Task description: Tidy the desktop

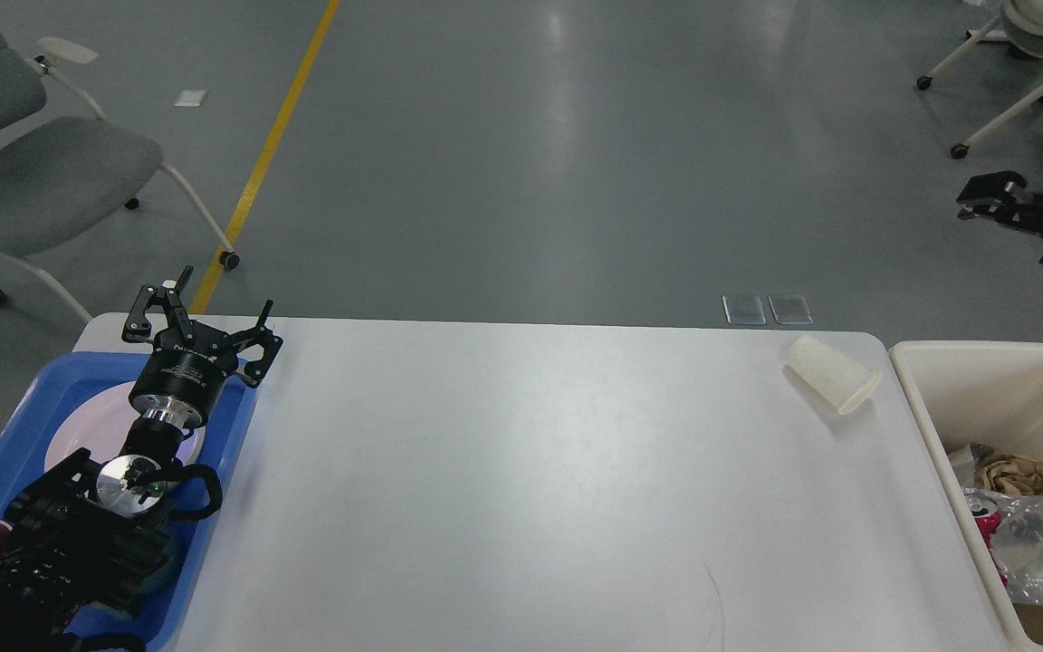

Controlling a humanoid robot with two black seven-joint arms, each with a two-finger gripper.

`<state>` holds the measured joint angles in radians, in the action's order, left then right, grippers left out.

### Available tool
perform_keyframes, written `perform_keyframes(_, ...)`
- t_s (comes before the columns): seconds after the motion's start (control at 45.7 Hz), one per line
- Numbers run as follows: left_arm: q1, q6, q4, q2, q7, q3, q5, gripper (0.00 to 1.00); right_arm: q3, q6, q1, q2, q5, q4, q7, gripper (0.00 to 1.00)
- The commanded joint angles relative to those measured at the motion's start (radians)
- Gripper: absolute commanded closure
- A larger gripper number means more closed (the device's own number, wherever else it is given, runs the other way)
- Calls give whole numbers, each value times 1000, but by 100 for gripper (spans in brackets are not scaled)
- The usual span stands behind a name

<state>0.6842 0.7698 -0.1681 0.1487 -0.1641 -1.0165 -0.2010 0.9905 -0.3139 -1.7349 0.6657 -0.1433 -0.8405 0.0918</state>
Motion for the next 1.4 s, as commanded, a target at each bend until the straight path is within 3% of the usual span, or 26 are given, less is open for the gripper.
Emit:
perform_keyframes(0.0, 0, 0, 1, 0, 0, 1, 0, 4, 108, -105, -127, -73, 28, -23, 0, 0)
perform_keyframes(0.284, 0, 0, -1, 0, 0, -1, 0, 4, 250, -430, -328, -330, 33, -86, 0, 0)
perform_keyframes(0.416, 0, 0, -1, 0, 0, 1, 0, 4, 251, -499, -376, -419, 34, -98, -3, 0)
perform_keyframes(0.613, 0, -1, -1, 0, 0, 1, 0, 4, 234, -508, -428, -482, 36, -146, -4, 0)
perform_keyframes(0.744, 0, 0, 1, -1, 0, 1, 0, 4, 235, -453, -356, -434, 36, -88, 0, 0)
perform_keyframes(0.831, 0, -1, 1, 0, 0, -1, 0, 4, 235, -334, -192, -384, 36, 4, 0, 0)
perform_keyframes(0.985, 0, -1, 1, 0, 0, -1, 0, 4, 203, -168, 44, -292, 36, 40, 0, 0)
perform_keyframes(1.116, 0, 0, -1, 0, 0, -1, 0, 4, 15, -42, 296, -206, 36, 98, 0, 0)
perform_keyframes(1.378, 0, 0, 1, -1, 0, -1, 0, 4, -401, -4, 649, -181, 36, 322, 2, 0)
